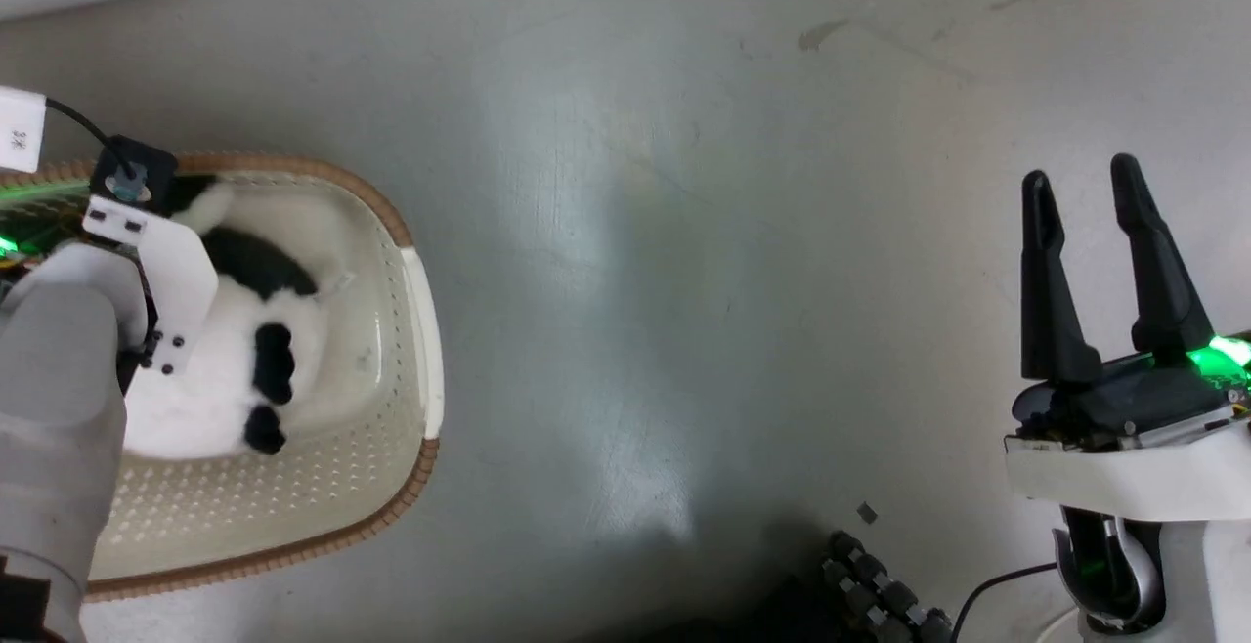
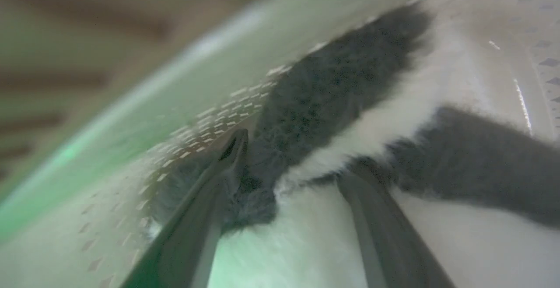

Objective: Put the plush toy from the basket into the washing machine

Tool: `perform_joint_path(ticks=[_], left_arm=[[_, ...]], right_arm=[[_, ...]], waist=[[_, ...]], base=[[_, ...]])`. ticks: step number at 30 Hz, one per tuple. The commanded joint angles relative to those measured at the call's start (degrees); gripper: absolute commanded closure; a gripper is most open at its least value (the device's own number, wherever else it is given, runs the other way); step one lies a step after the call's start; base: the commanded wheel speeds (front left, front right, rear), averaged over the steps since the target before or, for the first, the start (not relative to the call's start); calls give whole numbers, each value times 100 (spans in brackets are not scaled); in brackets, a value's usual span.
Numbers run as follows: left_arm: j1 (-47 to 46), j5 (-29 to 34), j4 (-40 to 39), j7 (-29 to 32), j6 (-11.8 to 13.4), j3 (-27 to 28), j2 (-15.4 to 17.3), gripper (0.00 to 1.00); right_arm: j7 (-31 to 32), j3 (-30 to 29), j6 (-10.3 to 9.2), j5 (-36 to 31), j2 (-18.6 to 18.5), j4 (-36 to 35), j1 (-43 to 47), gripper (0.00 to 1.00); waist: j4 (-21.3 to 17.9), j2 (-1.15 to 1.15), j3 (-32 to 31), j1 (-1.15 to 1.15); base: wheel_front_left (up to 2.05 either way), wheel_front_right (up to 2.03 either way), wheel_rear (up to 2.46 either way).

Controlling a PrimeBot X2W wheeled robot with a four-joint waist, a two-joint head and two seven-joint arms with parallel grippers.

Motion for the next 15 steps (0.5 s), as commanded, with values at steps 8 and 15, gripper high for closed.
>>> perform_joint_path(ticks=[8, 15], left_arm=[[-209, -191, 463, -179, -130, -153, 31, 100], [-80, -316, 517, -370, -96, -160, -121, 100]], right_arm=[[-95, -4, -5, 104, -1, -33, -202, 0], [-95, -34, -5, 23, -1, 50, -193, 0]], waist=[[-49, 0, 170, 0], [73, 0, -161, 0]], base=[[0, 0, 0], [0, 0, 0]])
